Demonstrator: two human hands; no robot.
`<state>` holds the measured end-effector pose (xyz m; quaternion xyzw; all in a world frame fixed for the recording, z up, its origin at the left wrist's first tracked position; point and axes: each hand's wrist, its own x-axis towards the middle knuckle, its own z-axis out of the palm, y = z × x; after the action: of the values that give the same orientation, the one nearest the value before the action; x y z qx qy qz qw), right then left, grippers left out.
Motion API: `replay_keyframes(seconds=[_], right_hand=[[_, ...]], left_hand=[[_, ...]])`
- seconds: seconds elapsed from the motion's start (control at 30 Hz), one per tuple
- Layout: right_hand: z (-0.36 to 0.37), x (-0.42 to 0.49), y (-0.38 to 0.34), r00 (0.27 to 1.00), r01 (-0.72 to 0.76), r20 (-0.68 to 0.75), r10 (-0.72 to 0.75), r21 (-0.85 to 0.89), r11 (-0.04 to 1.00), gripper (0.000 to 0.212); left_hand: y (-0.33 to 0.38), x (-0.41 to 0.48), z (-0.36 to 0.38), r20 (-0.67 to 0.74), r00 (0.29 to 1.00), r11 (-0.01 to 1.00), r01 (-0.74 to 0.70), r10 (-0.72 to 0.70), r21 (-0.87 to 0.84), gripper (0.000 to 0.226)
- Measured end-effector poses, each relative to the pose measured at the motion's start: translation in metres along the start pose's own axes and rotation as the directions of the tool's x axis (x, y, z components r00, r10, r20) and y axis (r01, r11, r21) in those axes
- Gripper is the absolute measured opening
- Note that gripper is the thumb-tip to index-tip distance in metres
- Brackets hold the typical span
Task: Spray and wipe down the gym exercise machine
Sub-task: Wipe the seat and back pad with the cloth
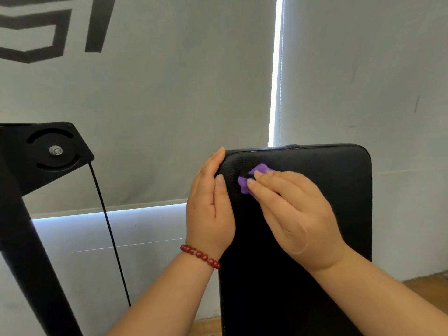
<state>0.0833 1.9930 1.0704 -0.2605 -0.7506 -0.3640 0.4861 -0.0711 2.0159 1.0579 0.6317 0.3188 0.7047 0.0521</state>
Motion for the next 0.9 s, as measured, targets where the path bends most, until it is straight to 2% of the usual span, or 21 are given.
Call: replay_keyframes(seconds=[0.07, 0.13, 0.2, 0.27, 0.3, 0.37, 0.43, 0.57, 0.63, 0.73, 0.83, 0.9], right_hand=[[0.004, 0.009, -0.001, 1.000, -0.027, 0.001, 0.027, 0.004, 1.000, 0.027], [0.009, 0.012, -0.004, 0.998, -0.011, 0.059, 0.009, 0.039, 0.999, 0.030], [0.005, 0.007, 0.005, 0.986, 0.104, 0.127, -0.111, 0.062, 0.993, 0.032], [-0.006, 0.008, 0.025, 0.966, 0.211, 0.147, -0.210, 0.012, 0.977, 0.032], [-0.009, 0.012, 0.035, 0.973, 0.200, 0.119, -0.195, -0.027, 0.979, 0.032], [-0.010, 0.018, 0.044, 0.997, 0.073, 0.029, -0.071, -0.056, 0.996, 0.030], [-0.006, 0.010, 0.033, 0.997, 0.052, 0.050, -0.050, -0.032, 0.998, 0.033], [-0.017, -0.004, 0.032, 0.901, 0.353, 0.255, -0.351, 0.038, 0.935, 0.037], [-0.020, 0.011, 0.051, 0.926, 0.325, 0.223, -0.305, -0.055, 0.944, 0.036], [-0.015, 0.017, 0.048, 0.985, 0.141, 0.114, -0.130, -0.097, 0.985, 0.036], [-0.014, -0.001, 0.029, 0.957, 0.234, 0.186, -0.224, -0.034, 0.972, 0.035], [-0.024, 0.001, 0.037, 0.916, 0.330, 0.247, -0.315, -0.021, 0.944, 0.035]], left_hand=[[0.001, 0.000, 0.000, 0.009, 1.000, 1.000, 0.002, -0.002, 0.003, 0.037], [0.000, 0.000, -0.001, 0.013, 1.000, 1.000, -0.009, 0.008, 0.016, 0.037], [0.000, 0.000, -0.001, 0.012, 1.000, 0.999, -0.027, 0.027, 0.037, 0.038], [0.000, -0.001, 0.000, 0.009, 0.999, 0.998, -0.047, 0.046, 0.052, 0.039], [0.000, -0.001, 0.000, 0.010, 0.999, 0.997, -0.049, 0.048, 0.056, 0.039], [0.001, -0.001, 0.000, 0.007, 0.999, 0.997, -0.041, 0.041, 0.064, 0.039], [0.000, -0.001, 0.001, 0.002, 0.999, 0.996, -0.047, 0.047, 0.076, 0.040], [0.000, -0.002, 0.000, 0.007, 0.997, 0.992, -0.072, 0.072, 0.099, 0.040], [0.000, -0.002, 0.000, 0.005, 0.998, 0.991, -0.068, 0.068, 0.112, 0.041], [0.001, -0.003, 0.001, 0.009, 0.997, 0.987, -0.083, 0.082, 0.138, 0.042], [0.002, -0.001, 0.002, 0.034, 0.991, 0.968, -0.132, 0.127, 0.212, 0.044], [0.004, -0.001, 0.002, 0.071, 0.973, 0.922, -0.231, 0.220, 0.309, 0.045]])
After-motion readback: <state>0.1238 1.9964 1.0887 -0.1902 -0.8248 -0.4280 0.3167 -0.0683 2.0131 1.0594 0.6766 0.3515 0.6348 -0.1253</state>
